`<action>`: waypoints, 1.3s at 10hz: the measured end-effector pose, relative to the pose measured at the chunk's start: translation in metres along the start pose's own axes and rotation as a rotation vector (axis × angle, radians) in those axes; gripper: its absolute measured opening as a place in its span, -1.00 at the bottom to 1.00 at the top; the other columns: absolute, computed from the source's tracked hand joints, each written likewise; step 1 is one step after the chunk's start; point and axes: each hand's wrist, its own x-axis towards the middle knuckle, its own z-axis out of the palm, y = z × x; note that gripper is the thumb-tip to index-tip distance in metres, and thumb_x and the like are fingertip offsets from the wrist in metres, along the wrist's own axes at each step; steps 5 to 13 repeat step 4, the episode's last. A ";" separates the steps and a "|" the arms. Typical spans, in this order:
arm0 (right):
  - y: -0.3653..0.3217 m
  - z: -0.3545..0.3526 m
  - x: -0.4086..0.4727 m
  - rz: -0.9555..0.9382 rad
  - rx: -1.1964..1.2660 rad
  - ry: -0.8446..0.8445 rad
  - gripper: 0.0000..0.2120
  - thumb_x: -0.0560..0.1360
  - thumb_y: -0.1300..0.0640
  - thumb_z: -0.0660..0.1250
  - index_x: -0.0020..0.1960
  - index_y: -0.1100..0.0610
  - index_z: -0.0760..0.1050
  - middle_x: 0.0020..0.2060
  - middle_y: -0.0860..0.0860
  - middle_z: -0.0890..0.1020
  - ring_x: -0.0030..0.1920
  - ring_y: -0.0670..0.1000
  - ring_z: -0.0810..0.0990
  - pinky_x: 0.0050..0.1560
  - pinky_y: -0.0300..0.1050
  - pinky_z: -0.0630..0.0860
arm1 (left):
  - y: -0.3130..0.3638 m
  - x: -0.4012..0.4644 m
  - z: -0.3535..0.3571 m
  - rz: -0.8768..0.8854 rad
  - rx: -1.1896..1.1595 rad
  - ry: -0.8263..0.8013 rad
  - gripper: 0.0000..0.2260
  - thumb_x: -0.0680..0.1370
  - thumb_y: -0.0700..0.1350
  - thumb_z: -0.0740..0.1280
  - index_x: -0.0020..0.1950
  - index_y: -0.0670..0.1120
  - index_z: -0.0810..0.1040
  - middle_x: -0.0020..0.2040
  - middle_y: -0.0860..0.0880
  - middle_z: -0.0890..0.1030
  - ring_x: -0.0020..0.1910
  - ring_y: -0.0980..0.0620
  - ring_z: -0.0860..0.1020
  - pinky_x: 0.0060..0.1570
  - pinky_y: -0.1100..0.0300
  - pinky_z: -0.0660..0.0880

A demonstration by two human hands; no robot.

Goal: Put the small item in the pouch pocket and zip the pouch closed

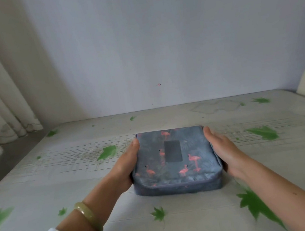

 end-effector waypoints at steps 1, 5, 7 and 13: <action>0.001 0.002 0.002 -0.016 -0.043 -0.016 -0.61 0.59 -0.12 0.12 0.13 0.13 0.54 0.09 0.13 0.64 0.12 0.11 0.60 0.25 0.19 0.45 | -0.002 -0.001 0.004 0.006 -0.004 0.028 -0.57 0.55 0.23 0.14 0.18 -0.04 0.54 0.03 -0.08 0.70 -0.07 -0.03 0.69 -0.28 0.15 0.63; -0.016 -0.005 0.012 -0.006 -0.166 0.030 -0.49 0.54 -0.22 0.12 0.27 0.15 0.45 0.24 0.08 0.55 0.18 0.00 0.51 0.33 -0.04 0.33 | 0.029 -0.007 0.001 0.099 0.246 0.271 -0.32 0.50 0.30 0.12 0.51 0.08 -0.04 0.56 0.01 0.02 0.52 -0.06 0.05 0.45 -0.10 0.01; -0.016 -0.005 0.012 -0.006 -0.166 0.030 -0.49 0.54 -0.22 0.12 0.27 0.15 0.45 0.24 0.08 0.55 0.18 0.00 0.51 0.33 -0.04 0.33 | 0.029 -0.007 0.001 0.099 0.246 0.271 -0.32 0.50 0.30 0.12 0.51 0.08 -0.04 0.56 0.01 0.02 0.52 -0.06 0.05 0.45 -0.10 0.01; -0.016 -0.005 0.012 -0.006 -0.166 0.030 -0.49 0.54 -0.22 0.12 0.27 0.15 0.45 0.24 0.08 0.55 0.18 0.00 0.51 0.33 -0.04 0.33 | 0.029 -0.007 0.001 0.099 0.246 0.271 -0.32 0.50 0.30 0.12 0.51 0.08 -0.04 0.56 0.01 0.02 0.52 -0.06 0.05 0.45 -0.10 0.01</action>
